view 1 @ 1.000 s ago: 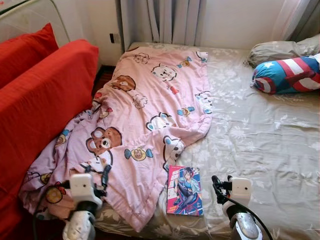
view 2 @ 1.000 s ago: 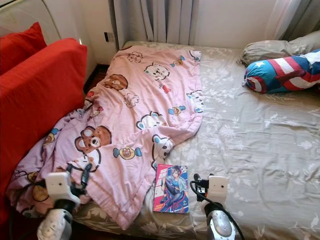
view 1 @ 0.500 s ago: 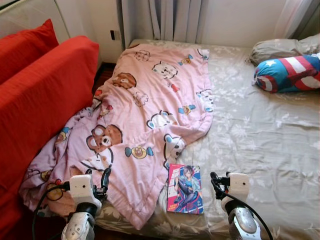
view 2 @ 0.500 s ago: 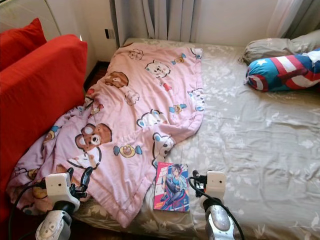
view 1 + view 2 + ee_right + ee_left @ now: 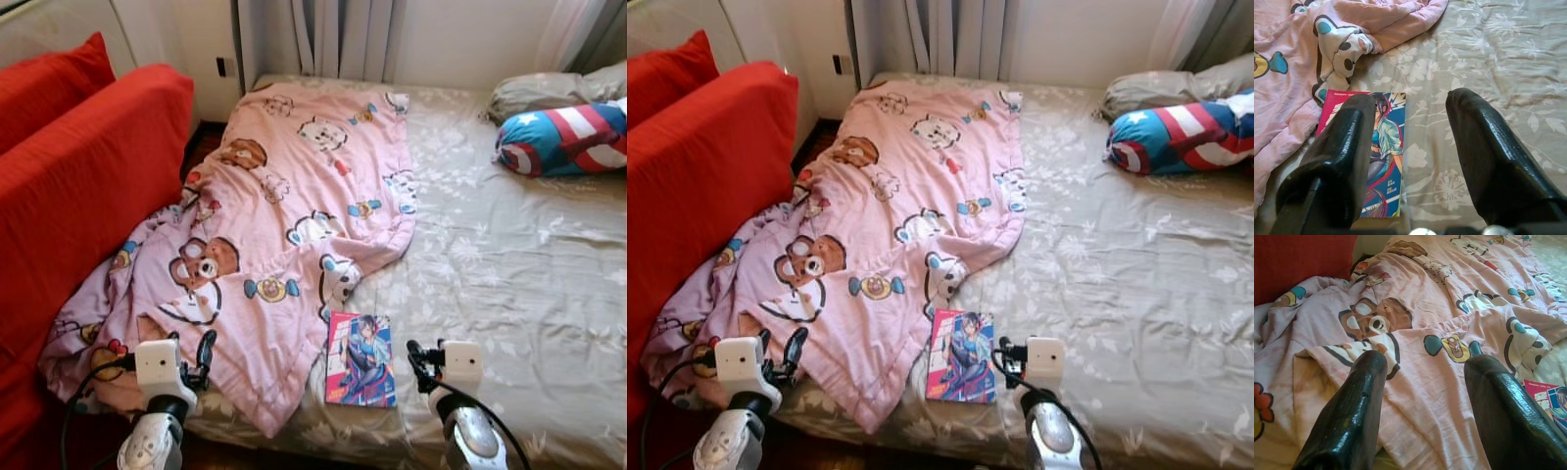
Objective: Clean up the room
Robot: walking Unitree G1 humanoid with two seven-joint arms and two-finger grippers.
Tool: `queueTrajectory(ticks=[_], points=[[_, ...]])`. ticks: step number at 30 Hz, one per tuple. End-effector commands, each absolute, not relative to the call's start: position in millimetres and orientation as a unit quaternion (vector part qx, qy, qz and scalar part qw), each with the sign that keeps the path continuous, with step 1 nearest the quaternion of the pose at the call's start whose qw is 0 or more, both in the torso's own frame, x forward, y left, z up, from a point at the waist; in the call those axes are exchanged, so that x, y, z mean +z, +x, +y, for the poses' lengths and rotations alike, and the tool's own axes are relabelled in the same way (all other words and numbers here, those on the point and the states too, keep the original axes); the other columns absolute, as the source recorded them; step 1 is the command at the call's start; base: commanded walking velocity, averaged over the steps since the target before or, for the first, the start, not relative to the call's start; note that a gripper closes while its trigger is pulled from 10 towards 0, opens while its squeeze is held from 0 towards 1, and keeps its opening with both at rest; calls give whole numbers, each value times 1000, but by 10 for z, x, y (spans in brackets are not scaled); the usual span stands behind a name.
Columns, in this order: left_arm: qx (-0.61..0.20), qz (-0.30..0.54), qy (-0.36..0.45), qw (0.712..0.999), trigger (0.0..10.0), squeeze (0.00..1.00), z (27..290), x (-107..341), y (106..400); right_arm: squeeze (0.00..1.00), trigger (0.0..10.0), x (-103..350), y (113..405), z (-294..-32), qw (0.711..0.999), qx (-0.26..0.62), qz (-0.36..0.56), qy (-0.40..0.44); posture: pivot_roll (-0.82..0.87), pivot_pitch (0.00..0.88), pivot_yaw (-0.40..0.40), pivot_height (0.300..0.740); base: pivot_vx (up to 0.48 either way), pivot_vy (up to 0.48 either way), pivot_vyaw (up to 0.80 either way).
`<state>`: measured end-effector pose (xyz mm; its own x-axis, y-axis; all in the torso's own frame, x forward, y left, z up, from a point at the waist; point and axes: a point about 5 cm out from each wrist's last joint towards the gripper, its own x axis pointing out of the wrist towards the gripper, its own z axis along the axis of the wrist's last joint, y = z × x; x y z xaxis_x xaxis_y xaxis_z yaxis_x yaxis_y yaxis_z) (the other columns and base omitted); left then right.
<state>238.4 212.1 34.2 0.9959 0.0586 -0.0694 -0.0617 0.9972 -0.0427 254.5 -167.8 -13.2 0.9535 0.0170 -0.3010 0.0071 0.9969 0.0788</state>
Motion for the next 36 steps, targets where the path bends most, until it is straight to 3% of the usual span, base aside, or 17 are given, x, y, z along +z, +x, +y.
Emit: queueTrajectory(ticks=[1, 8, 36], points=[[31, 41, -26, 998, 10000, 0, 2124, 329, 2351, 0, 10000, -176, 2507, -1662, 985, 5, 165, 41, 43, 149, -33, 675, 0, 0, 0], [30, 43, -25, 998, 10000, 0, 2126, 328, 2353, 0, 10000, -186, 2515, -1621, 984, 14, 170, 49, 43, 151, -33, 651, 0, 0, 0], [17, 50, -30, 998, 10000, 0, 2072, 320, 2377, 0, 10000, -204, 2540, -1561, 981, 32, 188, 39, 46, 153, -30, 637, 0, 0, 0]])
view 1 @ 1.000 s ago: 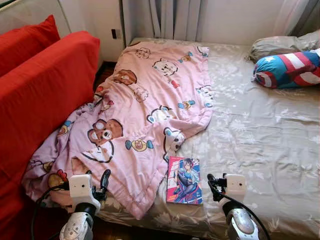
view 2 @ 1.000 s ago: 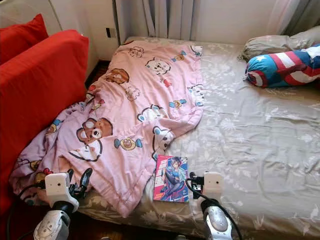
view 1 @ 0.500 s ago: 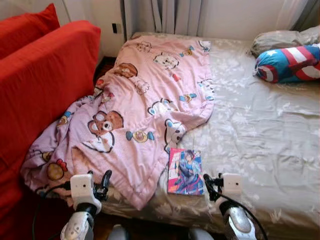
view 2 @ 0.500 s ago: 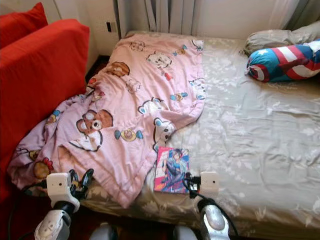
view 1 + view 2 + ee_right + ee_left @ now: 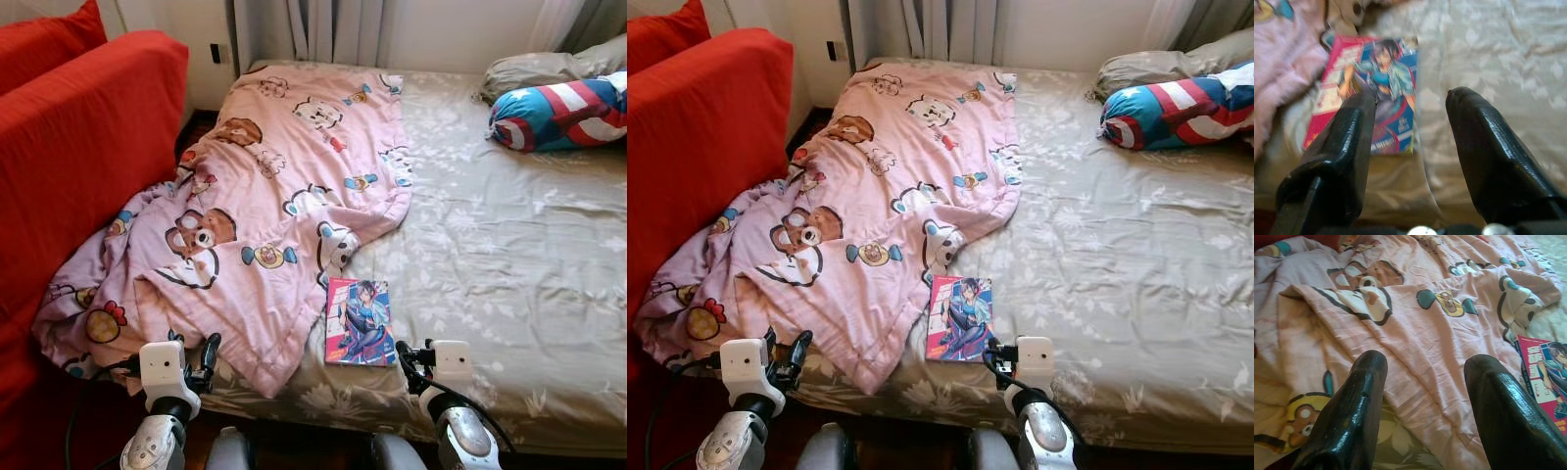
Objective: Clean up the room
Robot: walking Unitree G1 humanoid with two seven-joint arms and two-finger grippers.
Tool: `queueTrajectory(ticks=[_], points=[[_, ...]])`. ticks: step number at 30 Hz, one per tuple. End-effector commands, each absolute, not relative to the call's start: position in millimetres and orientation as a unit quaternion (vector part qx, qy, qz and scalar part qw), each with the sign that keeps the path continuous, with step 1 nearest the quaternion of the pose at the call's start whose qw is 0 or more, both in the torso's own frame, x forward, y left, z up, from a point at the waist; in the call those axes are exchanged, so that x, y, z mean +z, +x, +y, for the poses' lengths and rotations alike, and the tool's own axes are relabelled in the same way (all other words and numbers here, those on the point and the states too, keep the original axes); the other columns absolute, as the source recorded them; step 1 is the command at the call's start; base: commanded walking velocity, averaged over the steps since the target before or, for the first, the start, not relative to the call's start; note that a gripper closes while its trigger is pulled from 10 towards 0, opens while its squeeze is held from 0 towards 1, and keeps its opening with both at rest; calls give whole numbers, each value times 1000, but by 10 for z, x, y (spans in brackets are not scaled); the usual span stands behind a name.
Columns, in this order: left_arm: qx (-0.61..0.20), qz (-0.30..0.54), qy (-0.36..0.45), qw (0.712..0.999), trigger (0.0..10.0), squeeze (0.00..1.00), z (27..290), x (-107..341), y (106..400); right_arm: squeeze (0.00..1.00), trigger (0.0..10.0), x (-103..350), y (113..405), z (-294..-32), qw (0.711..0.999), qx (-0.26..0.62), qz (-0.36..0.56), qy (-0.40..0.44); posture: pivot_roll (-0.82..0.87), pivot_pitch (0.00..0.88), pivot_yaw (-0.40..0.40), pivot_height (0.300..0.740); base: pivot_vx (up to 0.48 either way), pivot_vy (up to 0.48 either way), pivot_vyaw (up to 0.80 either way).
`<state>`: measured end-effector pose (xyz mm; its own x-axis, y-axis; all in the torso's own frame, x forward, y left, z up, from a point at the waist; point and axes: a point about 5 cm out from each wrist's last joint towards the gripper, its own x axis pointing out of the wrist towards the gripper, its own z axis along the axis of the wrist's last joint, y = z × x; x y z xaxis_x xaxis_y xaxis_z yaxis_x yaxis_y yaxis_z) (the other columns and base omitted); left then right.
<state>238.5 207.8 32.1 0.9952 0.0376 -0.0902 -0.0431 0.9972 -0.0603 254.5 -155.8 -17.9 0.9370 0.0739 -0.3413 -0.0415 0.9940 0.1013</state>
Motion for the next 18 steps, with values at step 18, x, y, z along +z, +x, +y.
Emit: queueTrajectory(ticks=[18], points=[[14, 52, -29, 998, 10000, 0, 2096, 318, 2356, 0, 10000, -165, 2544, -1554, 984, 34, 165, 52, 47, 152, -27, 613, 0, 0, 0]])
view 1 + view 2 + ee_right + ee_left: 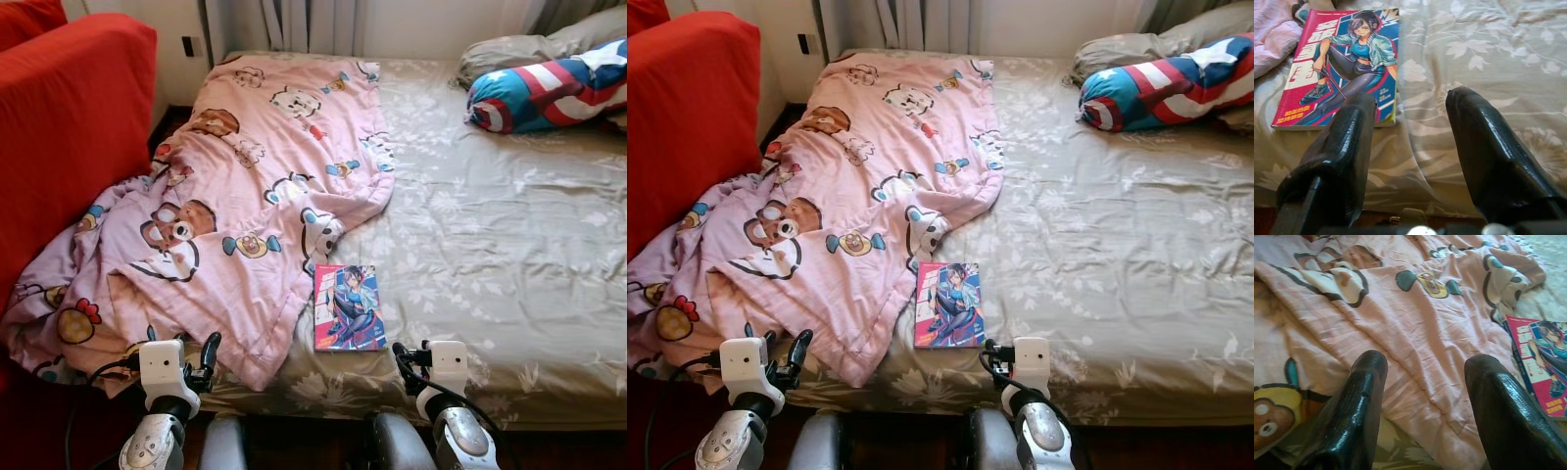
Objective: Clean up the room
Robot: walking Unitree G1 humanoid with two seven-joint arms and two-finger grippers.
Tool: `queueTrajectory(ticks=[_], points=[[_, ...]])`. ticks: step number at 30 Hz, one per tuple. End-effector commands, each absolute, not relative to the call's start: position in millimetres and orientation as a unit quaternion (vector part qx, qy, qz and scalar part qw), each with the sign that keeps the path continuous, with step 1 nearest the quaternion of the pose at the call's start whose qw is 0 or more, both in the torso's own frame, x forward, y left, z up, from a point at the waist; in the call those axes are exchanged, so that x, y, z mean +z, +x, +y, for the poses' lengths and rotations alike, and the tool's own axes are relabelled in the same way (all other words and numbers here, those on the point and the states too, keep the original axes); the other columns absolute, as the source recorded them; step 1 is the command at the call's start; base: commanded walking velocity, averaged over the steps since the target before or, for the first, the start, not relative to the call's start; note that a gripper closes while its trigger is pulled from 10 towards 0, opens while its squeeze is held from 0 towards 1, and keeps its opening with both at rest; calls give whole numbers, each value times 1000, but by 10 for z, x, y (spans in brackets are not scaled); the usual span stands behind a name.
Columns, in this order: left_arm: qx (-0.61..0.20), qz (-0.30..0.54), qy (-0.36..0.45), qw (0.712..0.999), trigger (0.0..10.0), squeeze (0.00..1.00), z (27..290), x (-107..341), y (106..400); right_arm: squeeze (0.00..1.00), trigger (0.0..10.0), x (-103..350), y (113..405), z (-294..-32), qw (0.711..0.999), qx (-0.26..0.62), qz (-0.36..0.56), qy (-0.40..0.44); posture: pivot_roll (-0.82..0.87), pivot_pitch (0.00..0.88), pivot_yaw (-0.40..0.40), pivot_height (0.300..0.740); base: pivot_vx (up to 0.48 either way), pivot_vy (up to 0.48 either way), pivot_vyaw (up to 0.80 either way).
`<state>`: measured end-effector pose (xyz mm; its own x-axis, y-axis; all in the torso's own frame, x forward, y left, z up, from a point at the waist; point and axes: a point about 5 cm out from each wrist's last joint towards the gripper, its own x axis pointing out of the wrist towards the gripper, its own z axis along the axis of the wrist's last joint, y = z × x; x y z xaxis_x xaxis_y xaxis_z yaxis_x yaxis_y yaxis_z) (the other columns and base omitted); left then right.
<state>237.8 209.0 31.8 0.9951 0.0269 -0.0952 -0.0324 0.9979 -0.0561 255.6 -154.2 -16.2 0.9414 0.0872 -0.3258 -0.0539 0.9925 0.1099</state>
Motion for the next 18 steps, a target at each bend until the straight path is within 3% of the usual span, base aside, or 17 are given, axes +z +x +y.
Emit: queueTrajectory(ticks=[1, 10, 16, 18], points=[[13, 52, -30, 998, 10000, 0, 2090, 317, 2354, 0, 10000, -162, 2547, -1554, 985, 33, 163, 53, 47, 152, -27, 613, 0, 0, 0], [7, 54, -32, 998, 10000, 0, 2065, 314, 2361, 0, 10000, -144, 2556, -1535, 986, 47, 157, 44, 47, 149, -26, 613, 0, 0, 0], [7, 54, -32, 998, 10000, 0, 2069, 315, 2360, 0, 10000, -146, 2549, -1512, 985, 52, 156, 46, 48, 151, -25, 613, 0, 0, 800], [6, 54, -32, 998, 10000, 0, 2070, 316, 2360, 0, 10000, -149, 2548, -1509, 985, 50, 157, 50, 50, 151, -24, 613, 0, 0, 0]])
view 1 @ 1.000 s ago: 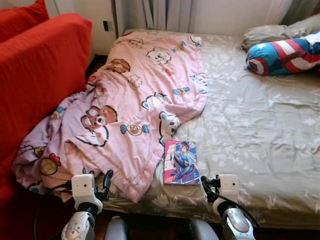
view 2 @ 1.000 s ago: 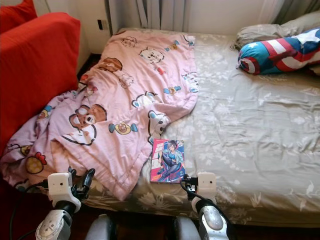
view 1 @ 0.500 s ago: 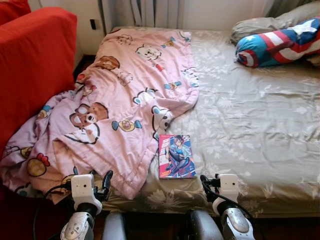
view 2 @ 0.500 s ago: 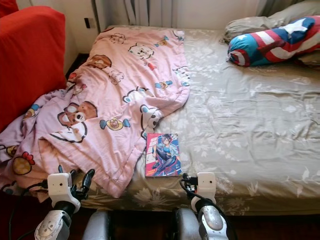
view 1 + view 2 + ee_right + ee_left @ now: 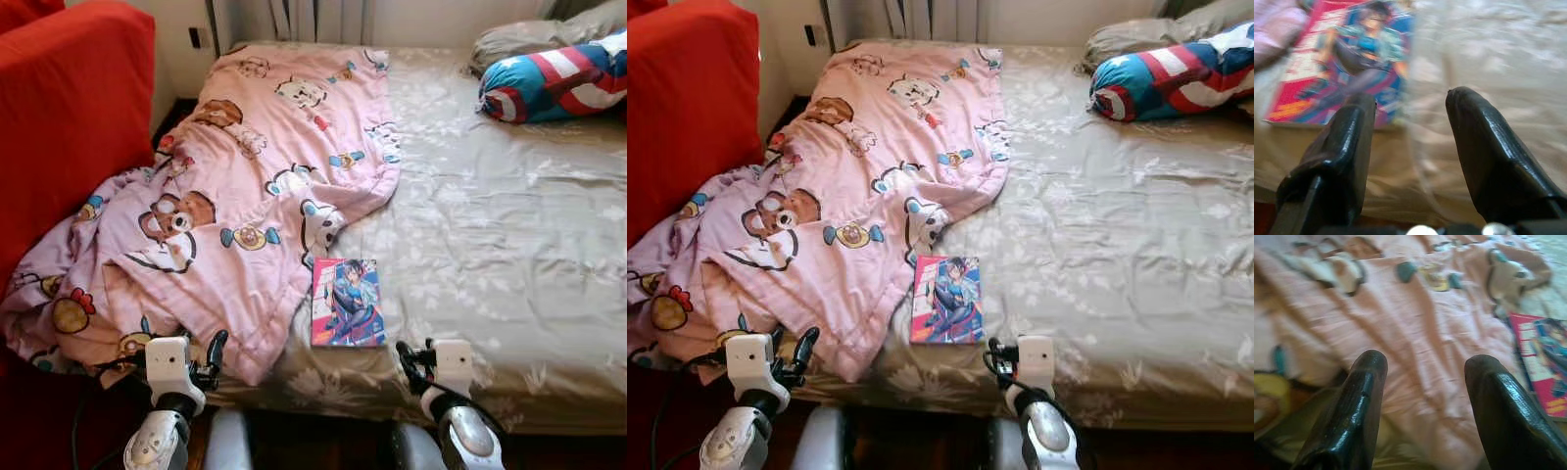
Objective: Clean up the room
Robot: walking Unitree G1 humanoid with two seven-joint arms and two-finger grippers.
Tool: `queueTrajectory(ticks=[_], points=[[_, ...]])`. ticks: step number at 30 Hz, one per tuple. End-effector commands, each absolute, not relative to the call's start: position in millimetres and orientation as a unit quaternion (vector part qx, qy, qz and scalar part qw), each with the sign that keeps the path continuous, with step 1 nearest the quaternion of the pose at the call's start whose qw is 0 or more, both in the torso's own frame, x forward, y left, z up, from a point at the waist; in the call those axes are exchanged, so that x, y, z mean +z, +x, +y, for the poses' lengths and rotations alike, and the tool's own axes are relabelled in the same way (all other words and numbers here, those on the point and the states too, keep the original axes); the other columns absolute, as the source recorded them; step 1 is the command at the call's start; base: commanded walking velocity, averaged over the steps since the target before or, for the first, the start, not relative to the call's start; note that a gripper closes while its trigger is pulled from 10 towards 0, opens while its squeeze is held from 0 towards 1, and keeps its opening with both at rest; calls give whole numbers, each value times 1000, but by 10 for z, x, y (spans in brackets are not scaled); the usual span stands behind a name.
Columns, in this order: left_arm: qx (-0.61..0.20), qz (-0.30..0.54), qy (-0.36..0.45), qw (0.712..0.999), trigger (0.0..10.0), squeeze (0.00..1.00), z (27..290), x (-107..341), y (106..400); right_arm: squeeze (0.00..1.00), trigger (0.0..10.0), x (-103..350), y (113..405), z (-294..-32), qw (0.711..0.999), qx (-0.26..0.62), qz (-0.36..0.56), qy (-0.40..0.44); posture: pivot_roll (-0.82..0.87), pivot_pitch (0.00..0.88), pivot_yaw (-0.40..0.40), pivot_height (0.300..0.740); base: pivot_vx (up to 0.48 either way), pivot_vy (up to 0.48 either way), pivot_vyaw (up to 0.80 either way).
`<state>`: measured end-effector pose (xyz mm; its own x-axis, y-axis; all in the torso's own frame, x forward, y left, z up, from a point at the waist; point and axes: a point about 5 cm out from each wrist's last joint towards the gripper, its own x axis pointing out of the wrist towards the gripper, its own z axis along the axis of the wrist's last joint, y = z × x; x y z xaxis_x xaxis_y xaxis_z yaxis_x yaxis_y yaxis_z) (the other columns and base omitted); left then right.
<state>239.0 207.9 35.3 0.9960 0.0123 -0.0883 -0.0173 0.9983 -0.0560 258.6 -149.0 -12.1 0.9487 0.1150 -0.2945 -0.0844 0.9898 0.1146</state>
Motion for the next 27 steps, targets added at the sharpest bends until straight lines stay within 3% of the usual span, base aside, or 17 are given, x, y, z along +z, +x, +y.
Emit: queueTrajectory(ticks=[1, 16, 27], points=[[6, 54, -32, 998, 10000, 0, 2070, 318, 2360, 0, 10000, -151, 2547, -1507, 985, 49, 157, 52, 49, 151, -24, 613, 0, 0, 0], [-1, 57, -35, 998, 10000, 0, 2064, 309, 2363, 0, 10000, -157, 2548, -1496, 984, 55, 161, 56, 50, 156, -23, 613, 0, 0, 0], [0, 56, -33, 998, 10000, 0, 2068, 300, 2372, 0, 10000, -156, 2548, -1459, 983, 69, 163, 55, 52, 158, -24, 613, 258, 0, 319]])
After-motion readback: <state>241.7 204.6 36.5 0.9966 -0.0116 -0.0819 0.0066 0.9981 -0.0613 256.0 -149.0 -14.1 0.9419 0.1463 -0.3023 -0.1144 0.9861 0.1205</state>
